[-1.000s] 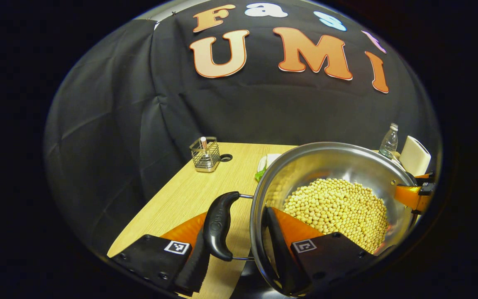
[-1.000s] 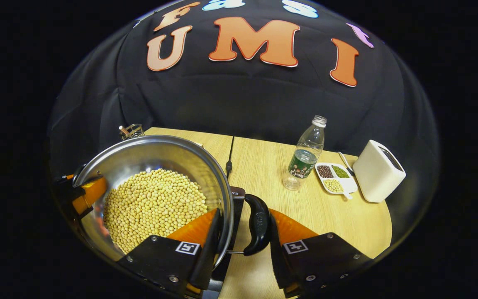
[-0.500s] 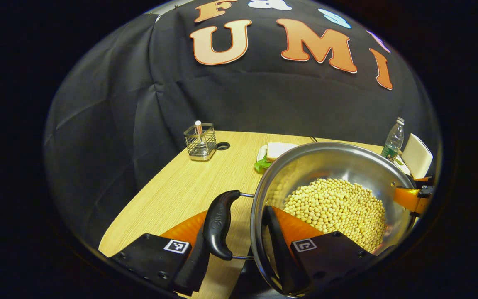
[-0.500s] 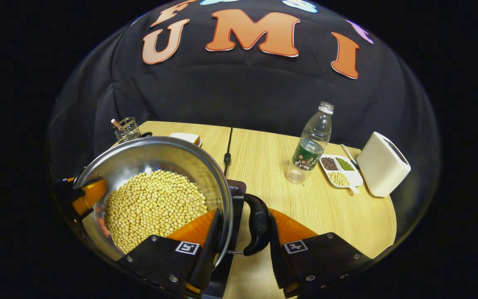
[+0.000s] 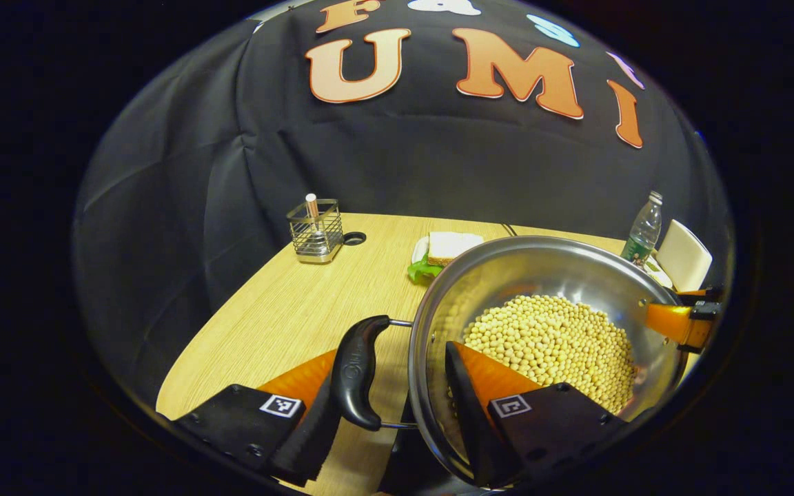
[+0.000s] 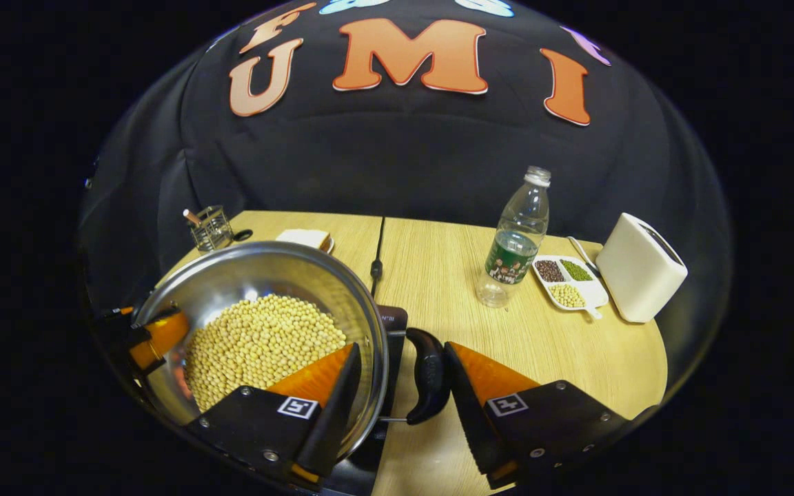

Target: First push the handle of the pot to place it horizontally, then grasp the pot with both hands and set it on the induction cooktop.

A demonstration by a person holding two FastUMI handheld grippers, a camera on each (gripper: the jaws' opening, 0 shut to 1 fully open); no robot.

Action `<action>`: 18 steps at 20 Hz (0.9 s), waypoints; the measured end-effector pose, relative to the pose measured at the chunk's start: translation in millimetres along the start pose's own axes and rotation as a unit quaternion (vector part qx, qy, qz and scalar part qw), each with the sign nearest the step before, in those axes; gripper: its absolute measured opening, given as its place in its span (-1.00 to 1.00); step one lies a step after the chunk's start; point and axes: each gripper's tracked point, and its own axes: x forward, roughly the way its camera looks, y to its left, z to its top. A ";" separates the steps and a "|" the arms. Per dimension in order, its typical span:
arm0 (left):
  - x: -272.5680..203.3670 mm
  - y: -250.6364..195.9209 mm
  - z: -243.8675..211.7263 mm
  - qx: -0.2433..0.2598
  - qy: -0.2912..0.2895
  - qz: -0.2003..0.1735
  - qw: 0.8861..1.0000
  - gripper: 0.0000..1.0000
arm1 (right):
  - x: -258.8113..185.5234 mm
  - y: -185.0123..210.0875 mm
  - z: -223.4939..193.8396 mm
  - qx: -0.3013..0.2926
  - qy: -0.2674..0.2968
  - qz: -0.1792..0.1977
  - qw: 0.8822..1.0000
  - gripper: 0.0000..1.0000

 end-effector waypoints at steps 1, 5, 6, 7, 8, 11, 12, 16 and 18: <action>-3.4 4.2 11.3 0.002 -0.017 0.007 1.000 0.73 | -4.5 -3.2 12.2 0.002 -0.022 -0.002 1.000 0.53; -47.2 7.9 79.0 0.024 -0.118 0.024 0.992 0.93 | -41.8 -23.3 49.5 -0.009 -0.091 -0.012 0.996 0.70; -63.5 5.7 97.2 0.027 -0.145 0.025 0.989 0.85 | -55.3 -30.7 60.5 -0.012 -0.113 -0.017 0.993 0.75; -81.3 2.3 115.6 0.027 -0.172 0.024 0.984 0.85 | -69.7 -37.4 72.0 -0.016 -0.133 -0.022 0.991 0.77; -99.6 -2.4 133.7 0.026 -0.194 0.021 0.980 0.85 | -87.4 -47.0 84.5 -0.022 -0.154 -0.027 0.987 0.80; -161.8 -14.2 179.5 0.017 -0.260 0.009 0.965 0.87 | -146.5 -74.8 122.1 -0.029 -0.219 -0.042 0.974 0.84; -183.2 -17.4 194.2 0.013 -0.281 0.004 0.960 0.87 | -168.0 -84.3 131.9 -0.030 -0.237 -0.043 0.970 0.85; -259.5 -26.3 230.6 -0.003 -0.337 -0.017 0.941 0.96 | -245.6 -118.0 161.8 -0.030 -0.293 -0.059 0.954 0.86; -287.5 -27.7 243.8 -0.006 -0.357 -0.025 0.934 0.95 | -283.1 -134.5 175.1 -0.030 -0.324 -0.068 0.943 0.96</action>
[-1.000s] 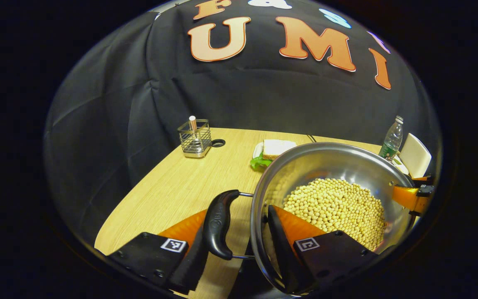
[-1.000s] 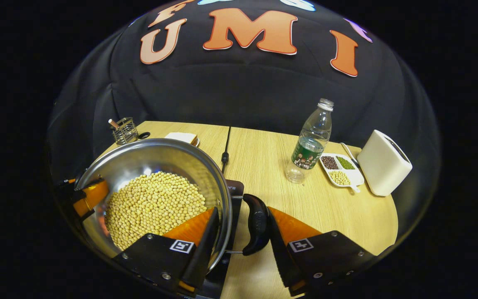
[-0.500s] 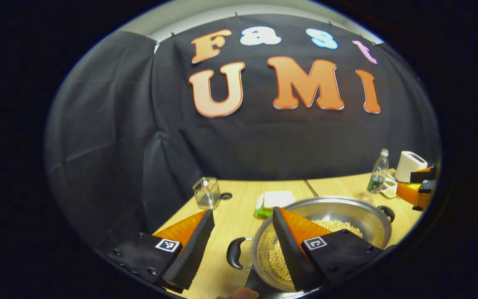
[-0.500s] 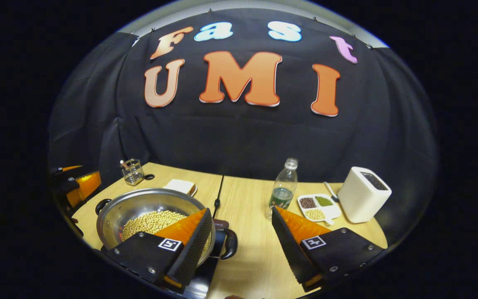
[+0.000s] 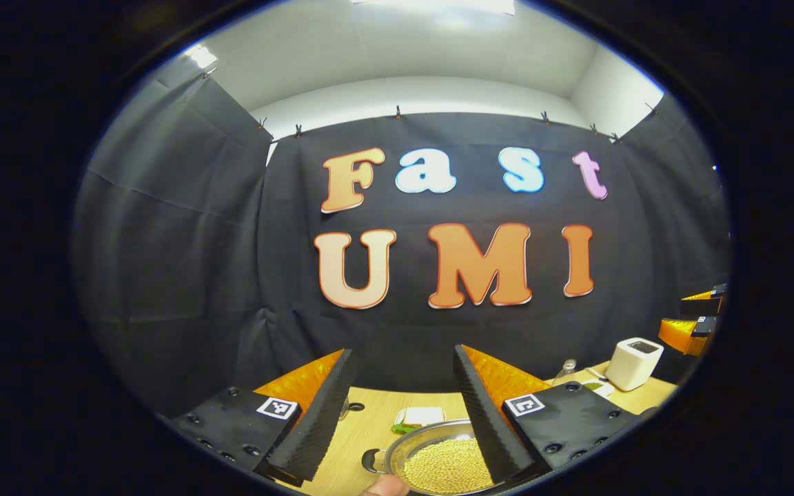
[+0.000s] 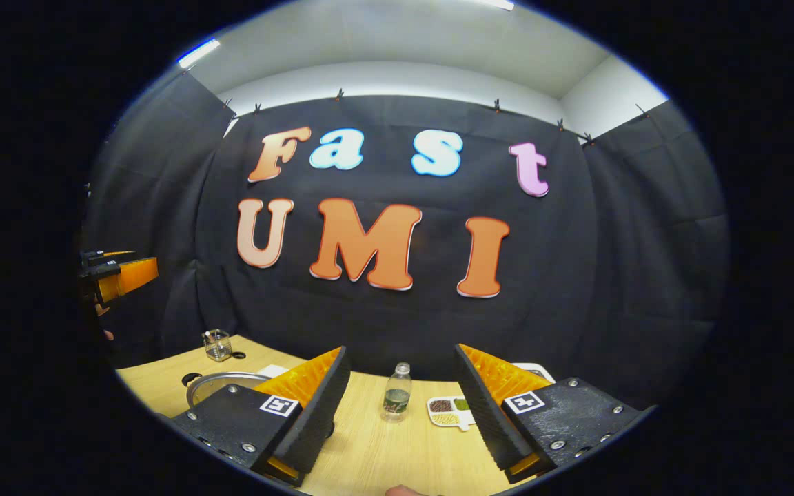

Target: First push the handle of the pot to place it horizontally, then grasp the pot with both hands and set it on the induction cooktop.

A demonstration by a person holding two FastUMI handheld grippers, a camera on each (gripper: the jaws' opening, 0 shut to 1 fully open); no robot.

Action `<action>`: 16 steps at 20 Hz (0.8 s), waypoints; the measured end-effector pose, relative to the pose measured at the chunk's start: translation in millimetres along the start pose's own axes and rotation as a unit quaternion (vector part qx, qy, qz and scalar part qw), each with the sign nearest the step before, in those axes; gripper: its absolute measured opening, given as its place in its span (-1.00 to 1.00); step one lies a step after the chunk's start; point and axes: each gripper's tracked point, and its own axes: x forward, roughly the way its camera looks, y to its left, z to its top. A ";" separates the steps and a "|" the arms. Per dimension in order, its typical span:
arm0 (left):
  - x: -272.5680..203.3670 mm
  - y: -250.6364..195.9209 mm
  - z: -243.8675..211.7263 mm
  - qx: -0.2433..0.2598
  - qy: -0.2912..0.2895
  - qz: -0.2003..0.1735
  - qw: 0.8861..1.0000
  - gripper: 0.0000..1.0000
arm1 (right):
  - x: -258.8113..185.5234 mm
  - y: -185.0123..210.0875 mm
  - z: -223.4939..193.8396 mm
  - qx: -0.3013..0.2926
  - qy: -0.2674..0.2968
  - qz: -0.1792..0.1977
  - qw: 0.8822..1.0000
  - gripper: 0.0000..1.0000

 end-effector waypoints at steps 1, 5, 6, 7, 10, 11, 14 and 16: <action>-7.1 -2.3 11.8 -0.002 -0.006 -0.003 1.000 0.94 | -9.9 -9.1 14.0 -0.001 -0.014 -0.004 1.000 0.86; -33.7 -19.5 47.9 -0.021 -0.032 -0.027 0.999 0.94 | -55.5 -40.6 73.7 0.005 -0.079 -0.013 0.997 0.86; -39.3 -19.5 56.6 -0.023 -0.038 -0.027 0.999 0.94 | -66.5 -48.2 84.7 0.005 -0.093 -0.015 0.996 0.94; -46.8 -19.6 65.2 -0.022 -0.045 -0.028 0.998 0.94 | -75.0 -53.3 93.0 0.003 -0.105 -0.018 0.994 0.87; -66.0 -20.5 89.8 -0.021 -0.066 -0.026 0.997 0.80 | -95.7 -68.2 118.2 0.004 -0.131 -0.030 0.991 0.85; -70.7 -22.2 96.7 -0.023 -0.074 -0.025 0.997 0.80 | -100.3 -73.1 123.3 0.006 -0.137 -0.034 0.990 0.85; -82.1 -24.3 107.9 -0.022 -0.091 -0.021 0.995 0.94 | -109.8 -87.2 128.5 0.011 -0.147 -0.046 0.988 0.85; -86.4 -25.5 115.3 -0.019 -0.103 -0.015 0.994 0.94 | -111.6 -93.2 126.2 0.016 -0.146 -0.051 0.988 0.85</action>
